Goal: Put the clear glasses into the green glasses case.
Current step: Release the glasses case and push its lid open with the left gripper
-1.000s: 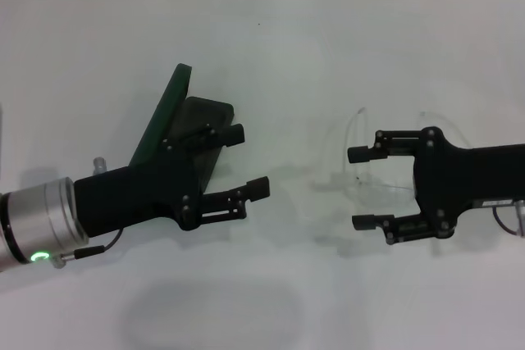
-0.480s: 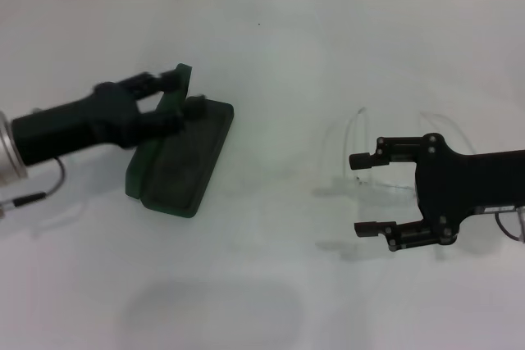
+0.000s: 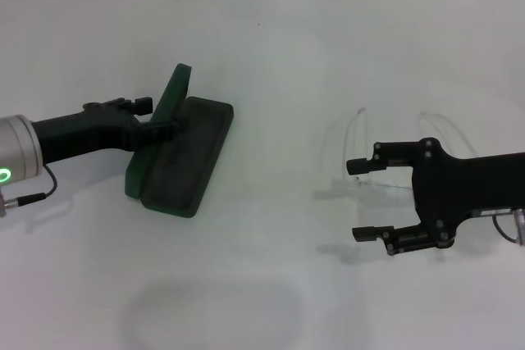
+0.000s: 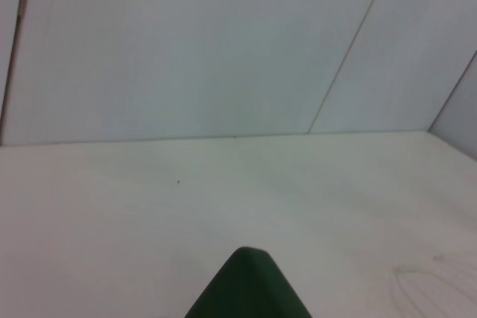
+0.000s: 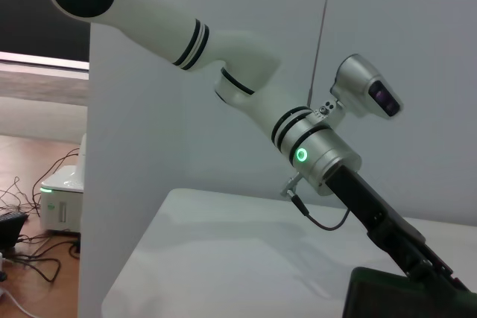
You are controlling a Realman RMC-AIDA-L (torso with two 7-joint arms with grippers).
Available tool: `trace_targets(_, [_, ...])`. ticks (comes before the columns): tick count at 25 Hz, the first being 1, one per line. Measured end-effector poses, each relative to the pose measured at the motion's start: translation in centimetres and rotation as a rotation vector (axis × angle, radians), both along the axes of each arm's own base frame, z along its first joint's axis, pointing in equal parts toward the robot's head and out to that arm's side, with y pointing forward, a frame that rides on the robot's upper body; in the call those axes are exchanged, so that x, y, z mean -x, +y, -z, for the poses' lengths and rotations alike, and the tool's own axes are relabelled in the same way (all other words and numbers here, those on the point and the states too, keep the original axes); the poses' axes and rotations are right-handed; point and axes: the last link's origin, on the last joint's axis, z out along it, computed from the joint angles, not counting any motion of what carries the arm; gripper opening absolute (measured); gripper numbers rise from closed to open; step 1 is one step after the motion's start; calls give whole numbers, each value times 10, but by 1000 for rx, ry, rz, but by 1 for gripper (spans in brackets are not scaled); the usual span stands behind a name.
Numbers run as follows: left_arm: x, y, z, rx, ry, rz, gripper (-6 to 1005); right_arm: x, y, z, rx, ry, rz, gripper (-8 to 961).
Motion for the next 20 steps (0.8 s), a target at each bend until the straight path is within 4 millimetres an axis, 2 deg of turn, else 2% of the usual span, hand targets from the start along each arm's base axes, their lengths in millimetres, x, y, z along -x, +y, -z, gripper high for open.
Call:
trace_targets(16, [2,5,-3,-14,34,-11,763,0,0,0,-13,0,-16,739])
trace_targets(20, [3,6,-6,-15,49,-5,497,0,0,0,-14,0,-17,739])
